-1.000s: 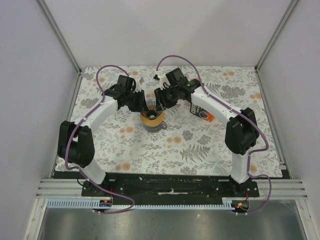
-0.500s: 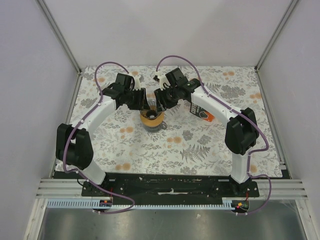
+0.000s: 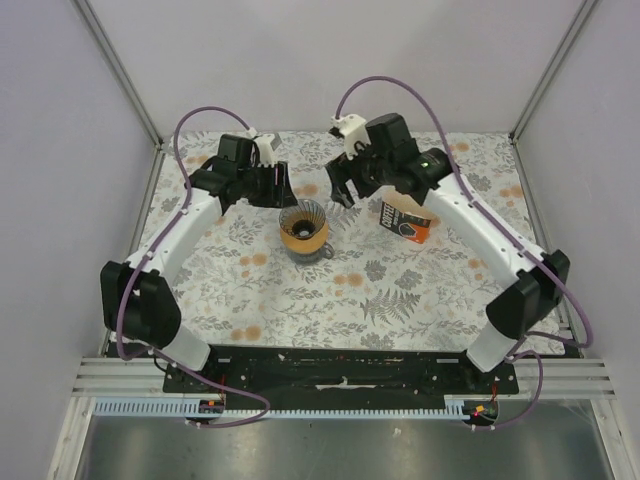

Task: Place the coffee filter in the dripper

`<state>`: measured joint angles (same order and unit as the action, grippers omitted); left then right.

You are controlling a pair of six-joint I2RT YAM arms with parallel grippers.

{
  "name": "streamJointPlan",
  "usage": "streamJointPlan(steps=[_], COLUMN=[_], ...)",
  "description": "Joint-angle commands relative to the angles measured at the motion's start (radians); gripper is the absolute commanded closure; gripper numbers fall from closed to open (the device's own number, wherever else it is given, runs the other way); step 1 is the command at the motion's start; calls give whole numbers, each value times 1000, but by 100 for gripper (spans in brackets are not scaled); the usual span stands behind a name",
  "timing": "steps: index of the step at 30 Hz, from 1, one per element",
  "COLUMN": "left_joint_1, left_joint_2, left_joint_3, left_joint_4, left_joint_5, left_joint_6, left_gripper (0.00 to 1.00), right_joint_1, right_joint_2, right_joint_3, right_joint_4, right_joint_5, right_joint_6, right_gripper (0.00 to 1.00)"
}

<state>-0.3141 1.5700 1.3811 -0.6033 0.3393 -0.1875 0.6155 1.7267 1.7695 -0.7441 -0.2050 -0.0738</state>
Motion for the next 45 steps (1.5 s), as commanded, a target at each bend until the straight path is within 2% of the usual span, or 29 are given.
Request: streamJointPlan(steps=[1,6,11,14,20,23,29,35,41,45], left_joint_1=[24,32,38,40,40,41,41,41,41,40], left_joint_2=[-70,-96,-111,-117,-117,-117,-128,-139,-174,-211], left_joint_3=[35,16,-13,-20,-22,-24,-27,-21,21,58], left_joint_4=[-3,-3,-3,-3,-3,-3,-3,-7,-29,-24], left_joint_5=[-19,-8,0,0,13,15,15,18,67,141], left_joint_6=[63,69,82,88,83,83,85,88,108,79], left_gripper=[39,39,40,40,41,42,43,44,44,38], right_joint_1=[-97,-273,-385,-430,-439,-444,-442,-442,-441,-386], right_joint_2=[-127,-90,-16,30,106,134,165,145,16,-133], right_joint_3=[-67,-88,-99,-99,-90,-93,-93,-82,-77,-85], right_joint_4=[-1,-46,-87,-95,-113,-115,-126,-144,-166,-138], right_joint_5=[160,136,121,130,41,46,36,10,-14,27], right_joint_6=[-122,-173,-195,-208,-218,-219,-227,-213,-112,-6], right_gripper=[14,15,16,19,27,37,62,98,100,100])
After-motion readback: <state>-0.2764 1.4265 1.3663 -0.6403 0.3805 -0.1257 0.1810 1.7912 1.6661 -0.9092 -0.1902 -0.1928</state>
